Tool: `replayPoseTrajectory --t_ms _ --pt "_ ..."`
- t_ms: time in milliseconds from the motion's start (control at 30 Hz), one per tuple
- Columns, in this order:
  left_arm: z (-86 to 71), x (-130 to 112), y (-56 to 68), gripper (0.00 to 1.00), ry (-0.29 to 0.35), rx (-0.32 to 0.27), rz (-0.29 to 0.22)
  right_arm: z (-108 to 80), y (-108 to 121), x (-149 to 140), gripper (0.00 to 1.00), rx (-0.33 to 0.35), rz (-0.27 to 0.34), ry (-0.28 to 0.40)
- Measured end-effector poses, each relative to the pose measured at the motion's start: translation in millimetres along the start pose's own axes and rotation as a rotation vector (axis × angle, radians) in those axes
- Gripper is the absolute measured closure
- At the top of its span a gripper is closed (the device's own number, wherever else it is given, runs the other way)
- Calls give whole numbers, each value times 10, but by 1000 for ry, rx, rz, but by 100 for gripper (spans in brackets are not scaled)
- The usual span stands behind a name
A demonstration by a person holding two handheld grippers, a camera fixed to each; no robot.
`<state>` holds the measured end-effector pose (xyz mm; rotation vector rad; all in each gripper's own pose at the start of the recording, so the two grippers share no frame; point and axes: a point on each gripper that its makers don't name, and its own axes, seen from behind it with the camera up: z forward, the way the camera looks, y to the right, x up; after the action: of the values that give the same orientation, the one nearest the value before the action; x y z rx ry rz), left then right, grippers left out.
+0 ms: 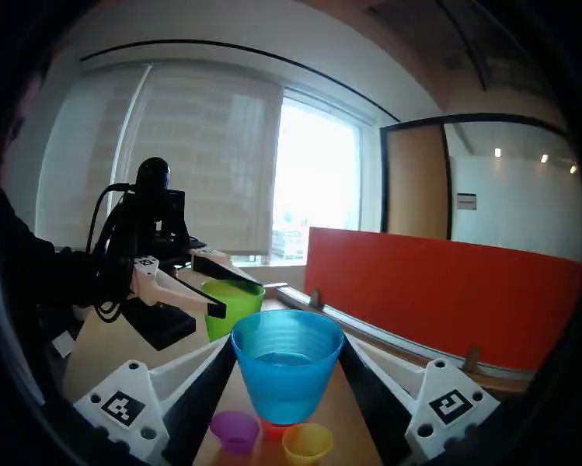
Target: Pour water
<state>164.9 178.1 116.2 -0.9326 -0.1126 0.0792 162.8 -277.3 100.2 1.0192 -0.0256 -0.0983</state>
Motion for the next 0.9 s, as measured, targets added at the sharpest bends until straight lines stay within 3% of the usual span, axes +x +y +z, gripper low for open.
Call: replayPoseTrajectory --t_ms 900 --pt "-17 -106 294 9 6 -28 2 -83 66 128 8 -9 -121 -58"
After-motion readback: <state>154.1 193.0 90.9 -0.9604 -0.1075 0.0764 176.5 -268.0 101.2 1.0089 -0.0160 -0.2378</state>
